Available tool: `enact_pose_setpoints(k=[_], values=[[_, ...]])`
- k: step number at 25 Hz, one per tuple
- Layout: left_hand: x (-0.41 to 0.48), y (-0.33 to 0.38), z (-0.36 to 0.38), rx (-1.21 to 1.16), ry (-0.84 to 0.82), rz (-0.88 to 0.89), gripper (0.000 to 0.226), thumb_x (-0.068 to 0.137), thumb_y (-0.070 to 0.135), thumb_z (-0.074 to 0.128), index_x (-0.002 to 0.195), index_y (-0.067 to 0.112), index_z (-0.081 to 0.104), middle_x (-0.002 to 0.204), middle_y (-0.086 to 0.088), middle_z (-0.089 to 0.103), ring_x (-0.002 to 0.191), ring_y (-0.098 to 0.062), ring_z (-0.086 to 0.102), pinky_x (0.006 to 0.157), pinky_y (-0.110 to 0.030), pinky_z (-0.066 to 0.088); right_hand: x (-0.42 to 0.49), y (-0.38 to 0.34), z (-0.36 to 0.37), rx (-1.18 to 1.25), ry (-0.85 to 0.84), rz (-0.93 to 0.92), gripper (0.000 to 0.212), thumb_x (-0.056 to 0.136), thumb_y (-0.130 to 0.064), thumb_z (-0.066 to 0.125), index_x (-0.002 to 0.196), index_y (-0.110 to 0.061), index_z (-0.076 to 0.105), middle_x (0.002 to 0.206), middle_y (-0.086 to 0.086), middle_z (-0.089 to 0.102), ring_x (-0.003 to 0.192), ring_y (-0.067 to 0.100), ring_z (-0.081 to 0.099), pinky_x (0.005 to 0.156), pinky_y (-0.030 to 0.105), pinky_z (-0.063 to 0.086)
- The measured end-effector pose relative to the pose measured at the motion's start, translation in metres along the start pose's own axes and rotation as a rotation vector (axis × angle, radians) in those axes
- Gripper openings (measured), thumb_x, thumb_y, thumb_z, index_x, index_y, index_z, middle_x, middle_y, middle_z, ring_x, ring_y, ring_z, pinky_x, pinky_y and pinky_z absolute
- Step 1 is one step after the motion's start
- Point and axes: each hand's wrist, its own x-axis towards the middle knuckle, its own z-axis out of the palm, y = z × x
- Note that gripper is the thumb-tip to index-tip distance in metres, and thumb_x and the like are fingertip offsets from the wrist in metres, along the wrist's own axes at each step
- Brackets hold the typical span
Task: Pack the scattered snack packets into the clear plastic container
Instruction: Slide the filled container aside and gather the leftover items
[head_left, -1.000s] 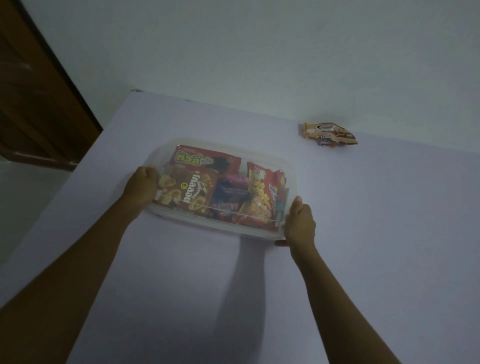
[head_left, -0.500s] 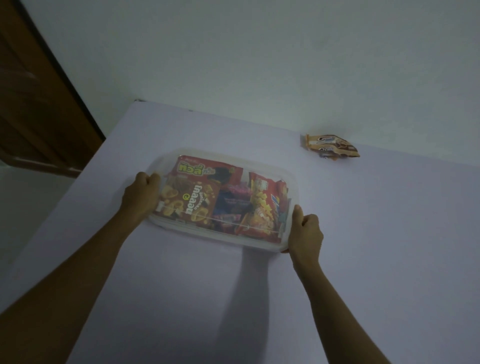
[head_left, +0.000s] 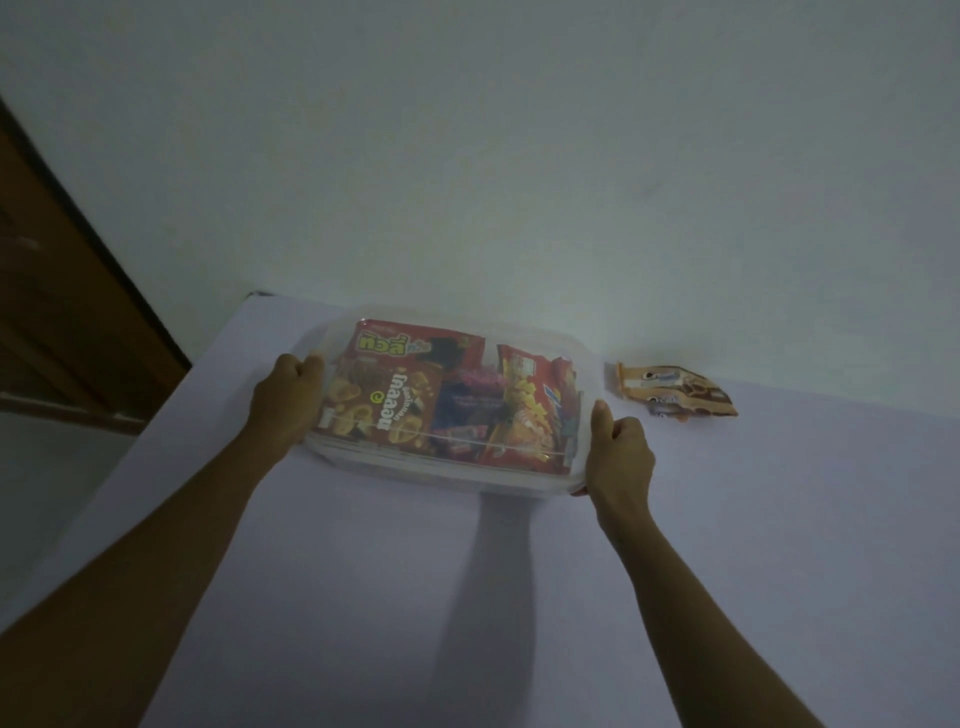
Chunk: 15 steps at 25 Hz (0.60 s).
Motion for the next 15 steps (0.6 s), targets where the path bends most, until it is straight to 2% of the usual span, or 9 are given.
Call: enact_pose_setpoints(k=[6,10,12,13,15], values=[[0.064,0.019,0.025,0.019,0.019,0.012,0.048,0.094,0.041,0.032,0.113,0.0,0.048,0.116,-0.029,0.054,0.104,-0.042,0.052,0.089,-0.047,0.046,0.059,-0.009,0.029,0.013,0.017,0.002,0.04,0.094,-0.048,0.039,0.092,-0.008,0.048,0.09,0.014,0.061,0.077,0.032,0.066,0.053,0.051,0.058],[0.08,0.02,0.033,0.049,0.042,0.02,0.047,0.094,0.04,0.032,0.11,-0.001,0.05,0.113,-0.03,0.055,0.103,-0.042,0.052,0.088,-0.045,0.043,0.074,-0.006,0.042,0.008,0.036,-0.023,0.044,0.094,-0.047,0.037,0.111,-0.008,0.049,0.087,0.014,0.061,0.08,0.034,0.065,0.065,0.054,0.057],[0.086,0.023,0.036,0.066,0.038,0.006,0.047,0.094,0.039,0.033,0.11,-0.002,0.049,0.11,-0.027,0.054,0.105,-0.041,0.051,0.088,-0.043,0.041,0.079,-0.004,0.048,0.008,0.034,-0.022,0.037,0.094,-0.049,0.037,0.097,-0.014,0.049,0.087,0.014,0.062,0.079,0.033,0.065,0.065,0.053,0.058],[0.089,0.024,0.036,0.089,0.039,0.009,0.046,0.094,0.037,0.034,0.11,-0.003,0.049,0.106,-0.025,0.053,0.105,-0.041,0.051,0.088,-0.042,0.04,0.08,-0.003,0.051,0.011,0.037,-0.009,0.04,0.093,-0.05,0.036,0.09,-0.011,0.049,0.087,0.014,0.062,0.079,0.033,0.065,0.065,0.052,0.058],[0.092,0.021,0.036,0.077,0.051,0.024,0.034,0.094,0.024,0.039,0.106,-0.006,0.051,0.099,-0.026,0.05,0.103,-0.042,0.052,0.086,-0.043,0.04,0.082,0.0,0.055,0.019,0.045,0.006,0.043,0.093,-0.05,0.037,0.085,-0.009,0.049,0.085,0.013,0.062,0.078,0.032,0.065,0.065,0.051,0.058]])
